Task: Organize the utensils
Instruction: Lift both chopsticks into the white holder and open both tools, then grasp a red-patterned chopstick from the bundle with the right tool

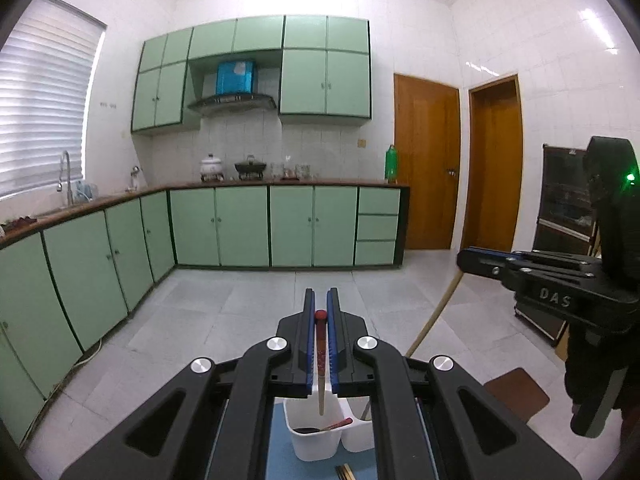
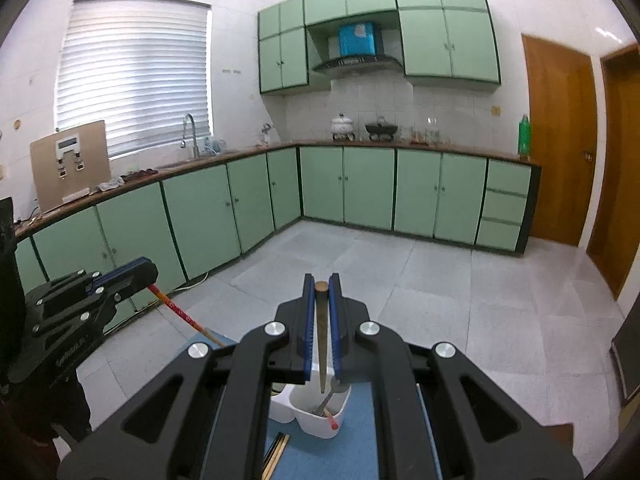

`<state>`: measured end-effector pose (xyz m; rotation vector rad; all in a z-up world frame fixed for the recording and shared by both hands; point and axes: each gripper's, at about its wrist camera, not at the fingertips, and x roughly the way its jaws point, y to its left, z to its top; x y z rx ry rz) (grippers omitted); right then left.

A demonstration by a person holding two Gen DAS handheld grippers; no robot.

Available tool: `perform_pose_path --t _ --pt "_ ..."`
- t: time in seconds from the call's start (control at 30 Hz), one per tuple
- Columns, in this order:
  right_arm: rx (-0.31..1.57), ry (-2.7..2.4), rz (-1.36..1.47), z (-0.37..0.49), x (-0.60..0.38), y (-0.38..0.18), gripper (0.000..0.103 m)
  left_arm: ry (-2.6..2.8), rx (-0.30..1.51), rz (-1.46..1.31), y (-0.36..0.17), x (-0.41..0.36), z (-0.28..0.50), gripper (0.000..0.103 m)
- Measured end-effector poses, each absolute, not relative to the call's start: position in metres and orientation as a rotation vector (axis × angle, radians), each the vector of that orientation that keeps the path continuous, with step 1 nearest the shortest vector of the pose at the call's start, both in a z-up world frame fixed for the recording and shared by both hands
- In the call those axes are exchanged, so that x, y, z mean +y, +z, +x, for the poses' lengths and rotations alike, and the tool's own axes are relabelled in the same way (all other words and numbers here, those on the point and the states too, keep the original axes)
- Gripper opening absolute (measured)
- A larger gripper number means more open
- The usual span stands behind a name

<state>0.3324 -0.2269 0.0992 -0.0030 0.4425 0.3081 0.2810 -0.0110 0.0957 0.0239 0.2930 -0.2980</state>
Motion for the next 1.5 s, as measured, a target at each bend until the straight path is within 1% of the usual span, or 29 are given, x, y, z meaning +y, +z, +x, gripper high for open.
perform_pose_path --t 0.2,0.27,0.3,0.43,0.47,0.5,0.53,0.6,0.67,0.73,0.77,0.83,0.87,0.93,1.0,1.1,1.2,1.33,1.5 --pt "0.559 0.318 0.022 0.363 -0.222 0.061 0.006 -0.317 0.402 0.017 0.063 -0.017 0.312 0.006" --pt "0.587 0.316 0.022 0.368 -0.218 0.053 0.008 -0.318 0.426 0.014 0.057 -0.016 0.318 0.007" --pt "0.595 0.313 0.02 0.37 -0.218 0.05 0.009 -0.316 0.434 0.017 0.055 -0.016 0.319 0.009" --pt "0.594 0.304 0.026 0.365 -0.216 0.048 0.011 -0.32 0.434 0.007 0.056 -0.014 0.319 0.015" --pt "0.59 0.301 0.032 0.363 -0.217 0.049 0.013 -0.319 0.432 0.004 0.058 -0.013 0.318 0.018" --pt "0.583 0.296 0.036 0.361 -0.219 0.051 0.022 -0.318 0.427 0.001 0.06 -0.012 0.317 0.02" --pt "0.574 0.286 0.04 0.358 -0.221 0.053 0.033 -0.317 0.42 -0.001 0.062 -0.011 0.314 0.023" --pt "0.543 0.267 0.038 0.347 -0.226 0.059 0.042 -0.312 0.409 -0.004 0.066 -0.009 0.307 0.035" --pt "0.524 0.257 0.034 0.336 -0.231 0.062 0.047 -0.308 0.393 -0.002 0.069 -0.007 0.294 0.039" --pt "0.499 0.245 0.032 0.317 -0.236 0.064 0.06 -0.304 0.381 0.004 0.071 -0.004 0.28 0.043" --pt "0.491 0.243 0.031 0.31 -0.238 0.063 0.063 -0.302 0.375 0.008 0.071 -0.004 0.274 0.046" --pt "0.473 0.24 0.022 0.288 -0.24 0.059 0.074 -0.292 0.365 0.014 0.067 -0.001 0.256 0.051" --pt "0.467 0.237 0.017 0.278 -0.242 0.055 0.076 -0.289 0.367 0.015 0.065 0.001 0.251 0.053" --pt "0.464 0.232 0.01 0.261 -0.244 0.048 0.083 -0.283 0.377 0.016 0.056 0.004 0.234 0.055" --pt "0.469 0.223 0.004 0.24 -0.245 0.034 0.088 -0.281 0.396 0.02 0.046 0.004 0.224 0.058" --pt "0.501 0.226 0.009 0.215 -0.245 0.011 0.09 -0.271 0.437 0.028 0.024 0.004 0.204 0.063" --pt "0.539 0.224 0.005 0.192 -0.238 -0.014 0.09 -0.26 0.494 0.039 -0.003 0.0 0.189 0.064" --pt "0.598 0.214 -0.007 0.171 -0.229 -0.049 0.09 -0.262 0.592 0.014 -0.039 0.0 0.177 0.065" --pt "0.671 0.216 0.041 0.16 -0.225 -0.076 0.09 -0.236 0.684 0.006 -0.08 0.007 0.166 0.066"
